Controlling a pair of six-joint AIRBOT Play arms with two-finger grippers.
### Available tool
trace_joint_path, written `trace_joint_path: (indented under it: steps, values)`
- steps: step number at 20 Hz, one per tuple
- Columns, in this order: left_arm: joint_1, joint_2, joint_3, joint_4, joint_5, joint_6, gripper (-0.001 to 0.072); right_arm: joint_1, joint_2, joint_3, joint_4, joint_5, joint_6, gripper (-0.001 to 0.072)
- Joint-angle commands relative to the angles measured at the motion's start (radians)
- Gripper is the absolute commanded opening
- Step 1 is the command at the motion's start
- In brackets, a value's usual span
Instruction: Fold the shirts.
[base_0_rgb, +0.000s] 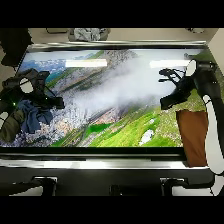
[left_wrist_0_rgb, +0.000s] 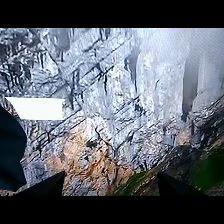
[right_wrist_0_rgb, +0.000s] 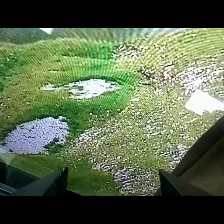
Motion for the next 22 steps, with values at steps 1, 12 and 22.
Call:
trace_joint_path:
  steps: [1,12,22]
  values:
    - [0.000,-0.001,0.000,0.000,0.000,0.000,0.0719,0.000,0.000,0.000,0.000,0.000,0.000,0.0659]
    - [0.000,-0.001,0.000,0.000,0.000,0.000,0.0719,0.000,0.000,0.000,0.000,0.000,0.000,0.0659]
    - [-0.004,-0.002,0.000,-0.004,0.001,-0.038,0.0719,-0.001,0.000,0.000,0.001,-0.085,0.021,0.0659]
